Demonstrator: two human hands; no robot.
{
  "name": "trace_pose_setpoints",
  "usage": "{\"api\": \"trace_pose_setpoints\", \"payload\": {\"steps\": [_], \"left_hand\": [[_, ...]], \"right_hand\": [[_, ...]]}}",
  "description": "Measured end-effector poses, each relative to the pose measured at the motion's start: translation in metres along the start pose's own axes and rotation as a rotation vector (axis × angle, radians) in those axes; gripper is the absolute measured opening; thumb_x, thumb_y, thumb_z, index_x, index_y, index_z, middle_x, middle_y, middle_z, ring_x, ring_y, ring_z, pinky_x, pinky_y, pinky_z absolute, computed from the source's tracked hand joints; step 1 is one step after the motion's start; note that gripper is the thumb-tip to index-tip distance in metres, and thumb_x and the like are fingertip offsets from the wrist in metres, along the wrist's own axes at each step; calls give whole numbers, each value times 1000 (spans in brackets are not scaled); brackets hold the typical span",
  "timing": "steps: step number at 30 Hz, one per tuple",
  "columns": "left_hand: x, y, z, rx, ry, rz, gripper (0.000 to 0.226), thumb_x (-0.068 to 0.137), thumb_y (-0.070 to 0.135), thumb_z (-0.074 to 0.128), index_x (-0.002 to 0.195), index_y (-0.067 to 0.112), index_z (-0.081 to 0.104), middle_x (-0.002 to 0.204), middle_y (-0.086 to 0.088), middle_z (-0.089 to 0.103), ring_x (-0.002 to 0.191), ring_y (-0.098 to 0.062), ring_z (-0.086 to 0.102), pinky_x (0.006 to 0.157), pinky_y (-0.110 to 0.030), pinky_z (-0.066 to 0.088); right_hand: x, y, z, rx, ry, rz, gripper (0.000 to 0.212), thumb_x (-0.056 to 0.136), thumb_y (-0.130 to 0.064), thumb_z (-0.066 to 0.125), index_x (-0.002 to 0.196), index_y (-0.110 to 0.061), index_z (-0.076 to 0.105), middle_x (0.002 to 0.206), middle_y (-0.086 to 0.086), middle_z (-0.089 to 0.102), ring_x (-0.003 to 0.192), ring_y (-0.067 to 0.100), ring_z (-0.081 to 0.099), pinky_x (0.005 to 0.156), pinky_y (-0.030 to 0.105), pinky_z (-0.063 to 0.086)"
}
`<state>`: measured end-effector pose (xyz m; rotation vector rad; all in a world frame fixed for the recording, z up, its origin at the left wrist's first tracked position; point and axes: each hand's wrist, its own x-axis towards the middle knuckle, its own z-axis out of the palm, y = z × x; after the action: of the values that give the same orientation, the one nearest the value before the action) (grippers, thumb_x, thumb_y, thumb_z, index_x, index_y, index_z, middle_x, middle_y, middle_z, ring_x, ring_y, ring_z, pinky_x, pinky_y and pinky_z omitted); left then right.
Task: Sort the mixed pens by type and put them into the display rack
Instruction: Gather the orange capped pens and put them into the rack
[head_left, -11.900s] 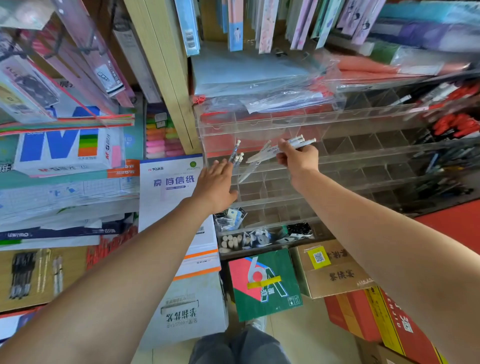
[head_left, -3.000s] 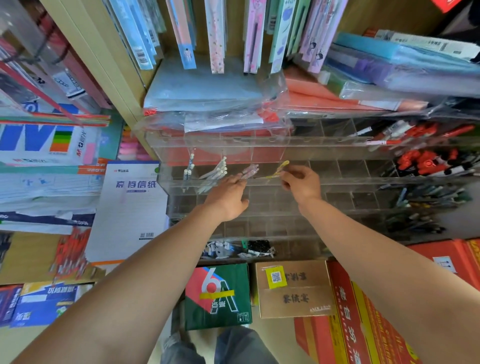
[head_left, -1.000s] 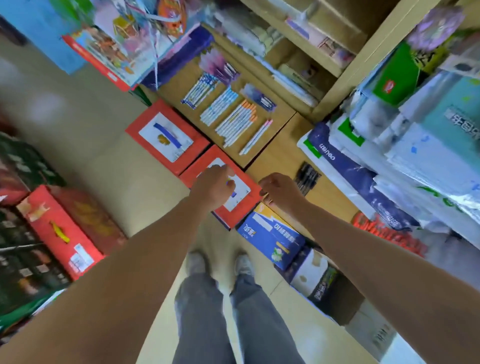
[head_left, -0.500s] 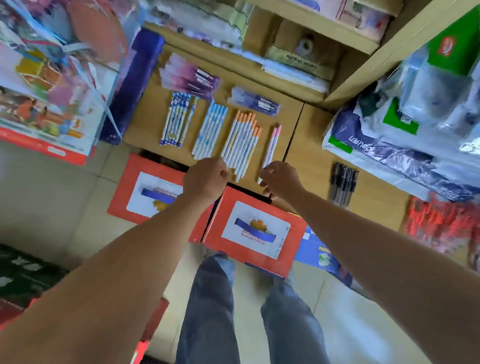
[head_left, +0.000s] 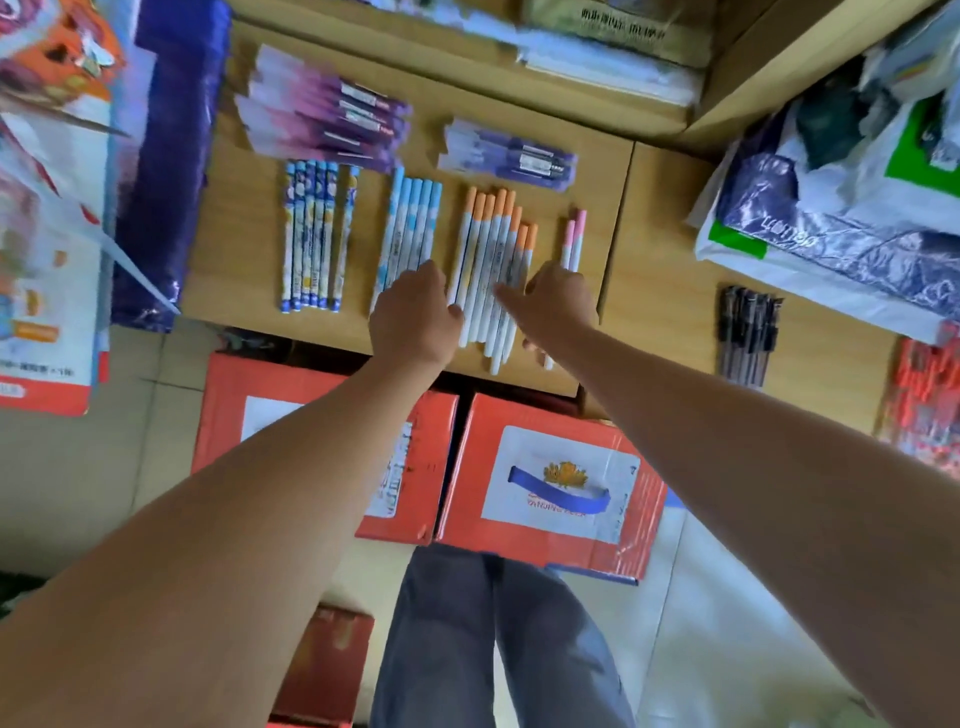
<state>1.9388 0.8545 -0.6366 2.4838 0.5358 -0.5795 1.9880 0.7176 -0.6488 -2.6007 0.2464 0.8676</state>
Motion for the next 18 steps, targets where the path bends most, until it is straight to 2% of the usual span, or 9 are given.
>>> {"api": "trace_pose_setpoints", "payload": {"steps": [4, 9, 11, 13, 15, 18], "left_hand": [[11, 0, 9, 51, 39, 23, 37, 91, 29, 60, 120, 7, 50, 112, -11, 63, 104, -30, 61, 81, -39, 48], [17, 5, 14, 73, 53, 13, 43, 90, 33, 64, 121, 9, 48, 111, -11, 63, 102, -30, 62, 79, -38, 49], [19, 7, 15, 52, 55, 5, 42, 88, 33, 66, 119, 9, 48, 108, -11, 63, 99, -30, 62, 76, -37, 49], [21, 9, 16, 52, 58, -5, 43, 86, 33, 69, 115, 10, 48, 105, -10, 63, 96, -29, 63, 72, -35, 48], [23, 11, 16, 71, 59, -15, 45, 84, 35, 70, 114, 10, 47, 104, -10, 63, 94, -29, 64, 69, -35, 47], [24, 12, 15, 97, 60, -19, 49, 83, 38, 71, 114, 9, 46, 103, -11, 62, 92, -30, 64, 69, -38, 51]], "right_hand": [[7, -4, 5, -83, 29, -13, 64, 81, -61, 62, 112, -6, 50, 89, 6, 65, 79, 23, 65, 54, 27, 43], [8, -5, 5, -61, 29, 37, 60, 80, -51, 68, 115, -7, 45, 88, 2, 51, 79, 20, 53, 43, 24, 27], [9, -6, 4, -60, 27, 40, 64, 80, -49, 69, 118, -6, 41, 86, 1, 48, 77, 19, 48, 44, 25, 28], [10, -8, 6, -65, 15, 36, 70, 78, -50, 70, 120, -6, 36, 87, 1, 47, 78, 19, 46, 52, 27, 35], [12, -10, 7, -59, -1, 29, 71, 77, -51, 71, 118, -7, 35, 89, 2, 48, 80, 20, 48, 60, 31, 39], [12, -12, 6, -30, -21, 40, 69, 76, -49, 73, 116, -7, 35, 84, 0, 48, 80, 20, 49, 61, 31, 39]]}}
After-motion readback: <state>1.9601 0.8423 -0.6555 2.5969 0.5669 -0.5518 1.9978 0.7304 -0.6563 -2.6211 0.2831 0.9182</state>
